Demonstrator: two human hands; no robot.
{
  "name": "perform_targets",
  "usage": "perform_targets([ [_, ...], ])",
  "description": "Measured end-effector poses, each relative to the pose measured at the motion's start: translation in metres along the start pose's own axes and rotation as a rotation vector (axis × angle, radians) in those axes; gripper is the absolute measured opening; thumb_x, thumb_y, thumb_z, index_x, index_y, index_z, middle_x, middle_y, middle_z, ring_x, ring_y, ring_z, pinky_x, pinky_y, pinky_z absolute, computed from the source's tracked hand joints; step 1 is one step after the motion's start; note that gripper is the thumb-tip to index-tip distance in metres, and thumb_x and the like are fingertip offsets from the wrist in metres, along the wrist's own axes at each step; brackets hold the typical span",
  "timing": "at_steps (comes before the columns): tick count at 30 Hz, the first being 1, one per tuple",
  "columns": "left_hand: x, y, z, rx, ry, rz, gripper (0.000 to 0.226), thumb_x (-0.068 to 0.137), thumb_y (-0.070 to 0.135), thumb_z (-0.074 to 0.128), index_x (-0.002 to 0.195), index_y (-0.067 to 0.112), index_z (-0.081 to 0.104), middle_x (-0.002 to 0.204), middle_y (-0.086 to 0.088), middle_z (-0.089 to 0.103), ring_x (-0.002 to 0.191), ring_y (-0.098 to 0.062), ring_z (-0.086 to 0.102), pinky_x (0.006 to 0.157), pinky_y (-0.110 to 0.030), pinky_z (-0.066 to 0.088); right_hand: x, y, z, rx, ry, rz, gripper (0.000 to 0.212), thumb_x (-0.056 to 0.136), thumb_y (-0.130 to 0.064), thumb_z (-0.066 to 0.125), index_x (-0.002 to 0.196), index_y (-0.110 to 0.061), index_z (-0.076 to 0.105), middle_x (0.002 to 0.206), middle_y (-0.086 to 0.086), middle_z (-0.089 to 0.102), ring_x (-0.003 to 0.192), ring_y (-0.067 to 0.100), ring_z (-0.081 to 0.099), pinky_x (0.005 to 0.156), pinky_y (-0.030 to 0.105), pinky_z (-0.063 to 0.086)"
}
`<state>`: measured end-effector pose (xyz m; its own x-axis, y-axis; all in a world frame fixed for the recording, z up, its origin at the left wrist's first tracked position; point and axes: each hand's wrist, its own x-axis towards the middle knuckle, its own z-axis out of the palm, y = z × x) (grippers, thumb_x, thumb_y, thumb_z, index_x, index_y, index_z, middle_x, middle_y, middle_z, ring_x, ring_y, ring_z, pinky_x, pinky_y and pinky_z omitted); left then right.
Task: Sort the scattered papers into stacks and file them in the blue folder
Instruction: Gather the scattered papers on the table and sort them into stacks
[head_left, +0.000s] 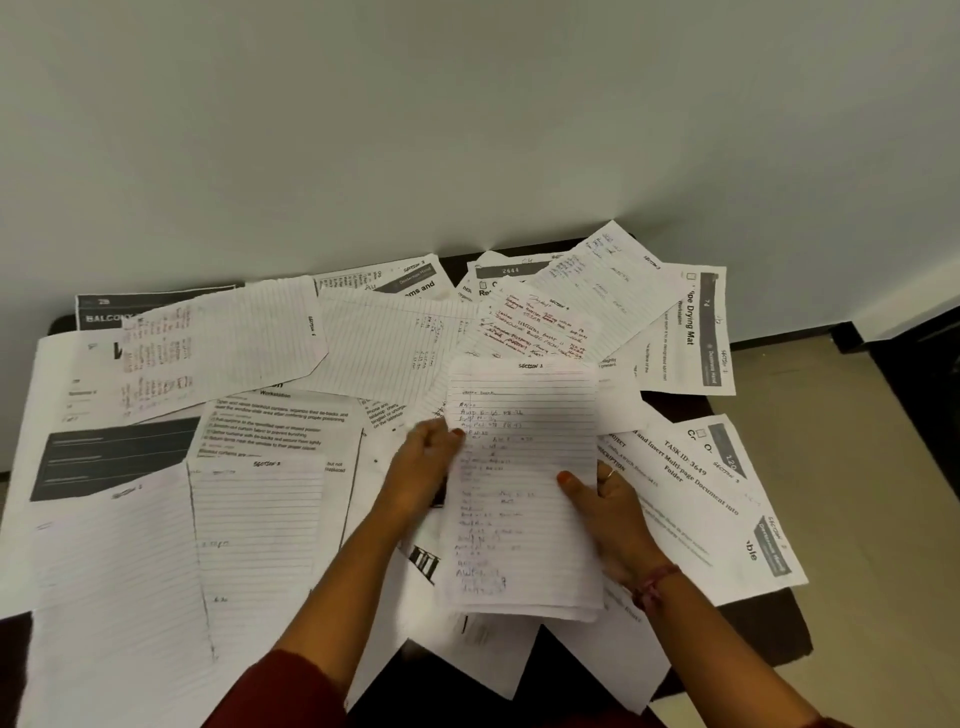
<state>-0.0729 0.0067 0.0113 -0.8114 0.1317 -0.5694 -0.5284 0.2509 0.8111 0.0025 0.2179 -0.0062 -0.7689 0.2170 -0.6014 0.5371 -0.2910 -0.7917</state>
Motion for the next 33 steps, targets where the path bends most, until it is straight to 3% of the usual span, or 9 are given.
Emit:
perform_targets([
  [2, 0.012, 0.0, -0.02, 0.282, 0.201, 0.185, 0.039, 0.097, 0.025, 0.054, 0.132, 0.008, 0.048, 0.126, -0.009, 0.055, 0.103, -0.016, 0.058, 0.083, -0.019, 0.047, 0.001, 0.001, 0.004, 0.008, 0.024, -0.002, 0.025, 0.09, -0.011, 0.063, 0.115, -0.016, 0.063, 0.105, 0.001, 0.073, 0.093, 0.017, 0.07, 0.075, 0.033, 0.058],
  [5, 0.037, -0.001, -0.05, 0.648, 0.29, 0.366, 0.048, 0.097, 0.019, 0.053, 0.139, 0.0, 0.041, 0.147, -0.02, 0.034, 0.134, -0.032, 0.038, 0.109, -0.039, 0.032, 0.002, 0.002, 0.009, 0.041, 0.061, -0.007, 0.021, 0.09, -0.007, 0.061, 0.109, -0.018, 0.064, 0.102, -0.003, 0.072, 0.086, 0.009, 0.071, 0.065, 0.02, 0.055],
  [10, 0.065, 0.0, -0.082, 1.235, 0.158, 0.118, 0.076, 0.097, 0.058, 0.026, 0.153, 0.009, 0.007, 0.16, -0.016, -0.006, 0.147, -0.033, -0.007, 0.112, -0.063, -0.001, 0.0, 0.004, 0.014, 0.069, 0.135, -0.004, 0.021, 0.092, -0.008, 0.06, 0.111, -0.014, 0.064, 0.104, 0.0, 0.071, 0.087, 0.009, 0.07, 0.065, 0.02, 0.056],
  [15, 0.06, -0.008, -0.076, 1.3, 0.099, -0.019, 0.093, 0.087, 0.076, 0.014, 0.153, 0.014, -0.003, 0.159, -0.016, -0.011, 0.145, -0.037, -0.014, 0.108, -0.066, -0.01, -0.004, 0.007, 0.014, 0.086, 0.214, 0.011, 0.028, 0.091, -0.014, 0.061, 0.12, -0.009, 0.063, 0.114, 0.006, 0.069, 0.104, 0.023, 0.066, 0.093, 0.041, 0.052],
  [20, 0.021, -0.009, -0.05, 1.422, 0.128, 0.027, 0.096, 0.084, 0.079, 0.013, 0.15, 0.011, 0.02, 0.151, -0.026, 0.028, 0.144, -0.039, 0.013, 0.109, -0.066, -0.006, -0.007, 0.009, 0.022, 0.084, 0.277, 0.016, 0.024, 0.093, -0.016, 0.06, 0.116, -0.016, 0.064, 0.111, 0.001, 0.07, 0.105, 0.02, 0.065, 0.095, 0.04, 0.05],
  [26, -0.014, 0.004, -0.037, 1.299, 0.104, 0.097, 0.069, 0.097, 0.061, 0.019, 0.134, 0.01, 0.046, 0.117, -0.014, 0.063, 0.129, -0.033, 0.042, 0.111, -0.061, -0.007, -0.007, 0.006, 0.038, 0.092, 0.303, 0.009, 0.019, 0.093, -0.015, 0.06, 0.11, -0.019, 0.065, 0.109, 0.002, 0.069, 0.103, 0.022, 0.064, 0.094, 0.04, 0.05],
  [28, -0.011, 0.002, -0.049, 1.284, 0.151, 0.16, 0.053, 0.099, 0.051, 0.028, 0.127, 0.012, 0.052, 0.118, -0.009, 0.061, 0.122, -0.029, 0.047, 0.112, -0.061, 0.0, -0.007, 0.006, 0.043, 0.1, 0.311, 0.013, 0.016, 0.093, -0.016, 0.06, 0.108, -0.02, 0.066, 0.109, 0.002, 0.07, 0.101, 0.021, 0.065, 0.089, 0.037, 0.051],
  [30, 0.001, -0.007, -0.067, 1.291, 0.188, 0.236, 0.046, 0.097, 0.04, 0.038, 0.134, 0.013, 0.048, 0.132, -0.009, 0.05, 0.127, -0.026, 0.043, 0.113, -0.063, 0.005, -0.007, 0.007, 0.047, 0.106, 0.314, 0.018, 0.018, 0.092, -0.016, 0.061, 0.11, -0.019, 0.065, 0.113, 0.006, 0.069, 0.104, 0.022, 0.064, 0.092, 0.038, 0.051],
  [33, 0.018, -0.019, -0.097, 1.327, 0.075, 0.187, 0.075, 0.092, 0.051, 0.046, 0.151, 0.017, 0.016, 0.159, -0.011, 0.009, 0.146, -0.028, 0.008, 0.109, -0.067, 0.001, -0.008, 0.009, 0.054, 0.117, 0.3, 0.033, 0.018, 0.093, -0.015, 0.06, 0.11, -0.019, 0.065, 0.114, 0.006, 0.069, 0.106, 0.024, 0.064, 0.095, 0.042, 0.05],
])
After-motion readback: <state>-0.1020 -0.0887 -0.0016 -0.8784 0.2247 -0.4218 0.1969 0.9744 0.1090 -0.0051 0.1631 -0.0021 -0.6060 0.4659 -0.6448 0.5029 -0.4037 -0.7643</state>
